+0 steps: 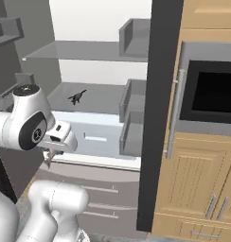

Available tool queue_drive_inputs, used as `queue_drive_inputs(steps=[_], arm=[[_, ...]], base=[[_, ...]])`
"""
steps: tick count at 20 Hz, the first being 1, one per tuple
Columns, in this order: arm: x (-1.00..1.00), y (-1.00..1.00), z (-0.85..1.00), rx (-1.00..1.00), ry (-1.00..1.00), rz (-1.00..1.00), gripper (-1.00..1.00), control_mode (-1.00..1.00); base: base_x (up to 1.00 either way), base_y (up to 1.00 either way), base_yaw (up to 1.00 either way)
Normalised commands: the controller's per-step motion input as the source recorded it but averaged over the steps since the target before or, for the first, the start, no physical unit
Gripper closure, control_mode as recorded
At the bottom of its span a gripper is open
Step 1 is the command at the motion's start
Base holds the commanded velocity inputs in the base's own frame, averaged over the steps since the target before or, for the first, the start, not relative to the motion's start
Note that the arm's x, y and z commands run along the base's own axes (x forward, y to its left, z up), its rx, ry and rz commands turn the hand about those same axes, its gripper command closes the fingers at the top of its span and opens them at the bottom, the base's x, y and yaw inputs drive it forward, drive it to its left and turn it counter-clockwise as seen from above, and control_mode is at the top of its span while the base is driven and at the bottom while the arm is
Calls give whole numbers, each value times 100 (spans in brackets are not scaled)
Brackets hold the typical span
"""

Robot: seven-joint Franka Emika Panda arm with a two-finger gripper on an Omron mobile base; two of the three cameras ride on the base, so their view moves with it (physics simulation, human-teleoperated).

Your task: Gather the mushroom and bell pepper from the fridge and place them on a tray on the dining counter. Then gather the fishs from the fridge and place them on the other tray.

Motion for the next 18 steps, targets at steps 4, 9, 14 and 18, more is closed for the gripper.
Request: queue_drive_inputs(steps=[4,9,14,18], arm=[[0,0,0,0,0,0,100,100],[0,0,0,0,0,0,100,100],[0,0,0,0,0,0,100,100],[0,0,0,0,0,0,100,100]], base=[[-95,0,0],[-84,0,-11],[-71,0,-43],[-39,0,-81]])
